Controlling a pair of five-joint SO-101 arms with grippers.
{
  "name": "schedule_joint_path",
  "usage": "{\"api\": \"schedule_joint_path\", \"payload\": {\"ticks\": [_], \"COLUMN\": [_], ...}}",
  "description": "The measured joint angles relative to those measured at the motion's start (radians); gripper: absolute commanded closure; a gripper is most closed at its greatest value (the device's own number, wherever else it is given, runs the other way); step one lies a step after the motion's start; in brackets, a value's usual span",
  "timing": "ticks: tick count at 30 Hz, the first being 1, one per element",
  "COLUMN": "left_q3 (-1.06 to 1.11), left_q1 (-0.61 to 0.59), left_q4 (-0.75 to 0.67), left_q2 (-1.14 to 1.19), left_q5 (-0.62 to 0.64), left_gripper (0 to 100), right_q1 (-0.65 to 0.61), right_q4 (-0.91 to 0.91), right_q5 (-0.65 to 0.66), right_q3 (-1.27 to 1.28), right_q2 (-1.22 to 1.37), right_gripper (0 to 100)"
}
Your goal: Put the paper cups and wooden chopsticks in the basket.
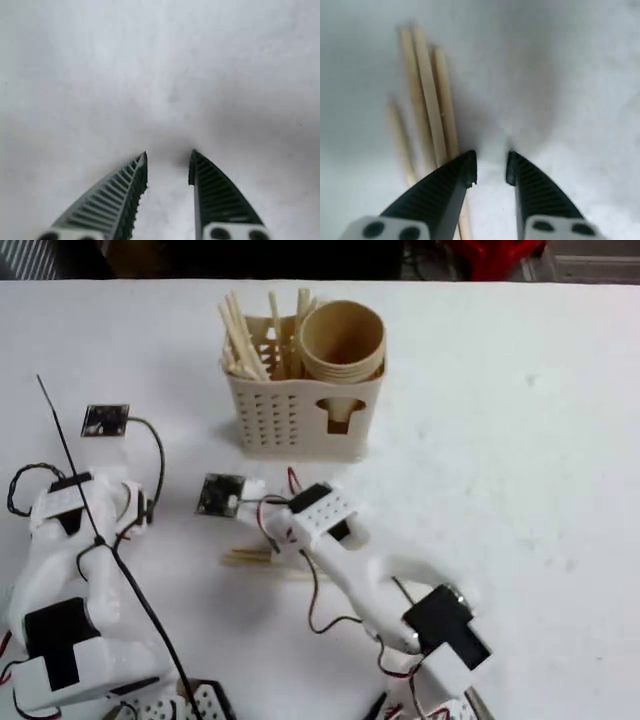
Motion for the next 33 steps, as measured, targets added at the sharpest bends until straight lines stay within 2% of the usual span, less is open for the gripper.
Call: {"api": "schedule_joint_path", "payload": {"ticks": [6,11,16,22,27,33], "left_q3": [0.000,0.000,0.000,0.000,0.000,0.000], "left_q1": [0.000,0.000,0.000,0.000,0.000,0.000], "left_q4": [0.000,0.000,0.000,0.000,0.000,0.000], "left_q2": [0.000,0.000,0.000,0.000,0.000,0.000], "left_q5": [0.000,0.000,0.000,0.000,0.000,0.000], "left_gripper": [85,85,85,85,85,85], "right_q1": [0.014,0.049,-0.025,-0.078,-0.055,-0.011], "right_q4": [0.015,0.072,0.189,0.117,0.043,-0.002], "right_q5": [0.000,0.000,0.009,0.069,0.081,0.081], "right_q3": [-0.002,0.018,0.084,0.192,0.199,0.124], "right_q2": [-0.025,-0.169,-0.258,-0.261,-0.253,-0.098], "right_gripper": [83.6,83.2,77.2,76.1,76.2,76.9]}}
